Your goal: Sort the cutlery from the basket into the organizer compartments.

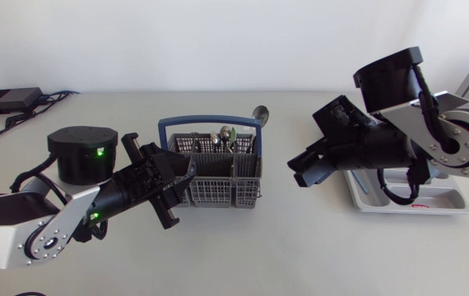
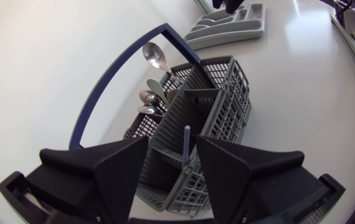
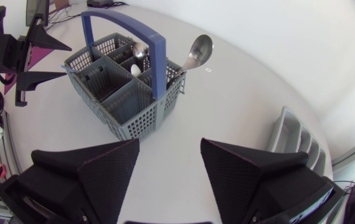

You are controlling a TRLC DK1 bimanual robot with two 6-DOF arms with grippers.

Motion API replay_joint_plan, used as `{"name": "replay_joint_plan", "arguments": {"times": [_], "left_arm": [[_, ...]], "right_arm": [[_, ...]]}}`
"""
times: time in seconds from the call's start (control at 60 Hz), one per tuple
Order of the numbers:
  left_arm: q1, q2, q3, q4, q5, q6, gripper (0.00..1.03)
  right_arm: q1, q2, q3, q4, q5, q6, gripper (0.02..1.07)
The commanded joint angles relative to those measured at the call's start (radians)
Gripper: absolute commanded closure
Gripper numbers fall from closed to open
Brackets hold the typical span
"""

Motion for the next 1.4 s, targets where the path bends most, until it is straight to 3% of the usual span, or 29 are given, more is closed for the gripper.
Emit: {"name": "replay_joint_plan", "arguments": {"times": [0.0, 0.433, 0.6, 0.983, 1.383], "left_arm": [[0.01, 0.025, -0.016, 0.02, 0.02, 0.02, 0.61], [0.01, 0.071, -0.016, 0.065, 0.051, -0.005, 0.84], [0.017, 0.066, -0.009, 0.072, 0.054, -0.02, 1.0], [0.076, -0.1, 0.025, -0.012, 0.144, -0.086, 1.0], [0.243, -0.318, 0.194, -0.268, 0.445, -0.371, 1.0]], "right_arm": [[0.032, -0.006, -0.017, 0.015, 0.025, 0.03, 0.35], [0.081, 0.009, -0.004, 0.015, 0.056, 0.043, 0.36], [0.112, 0.011, 0.007, 0.015, 0.063, 0.053, 0.35], [0.224, 0.011, 0.045, 0.004, 0.088, 0.065, 0.35], [0.331, -0.002, 0.104, -0.002, 0.079, 0.07, 0.35]]}}
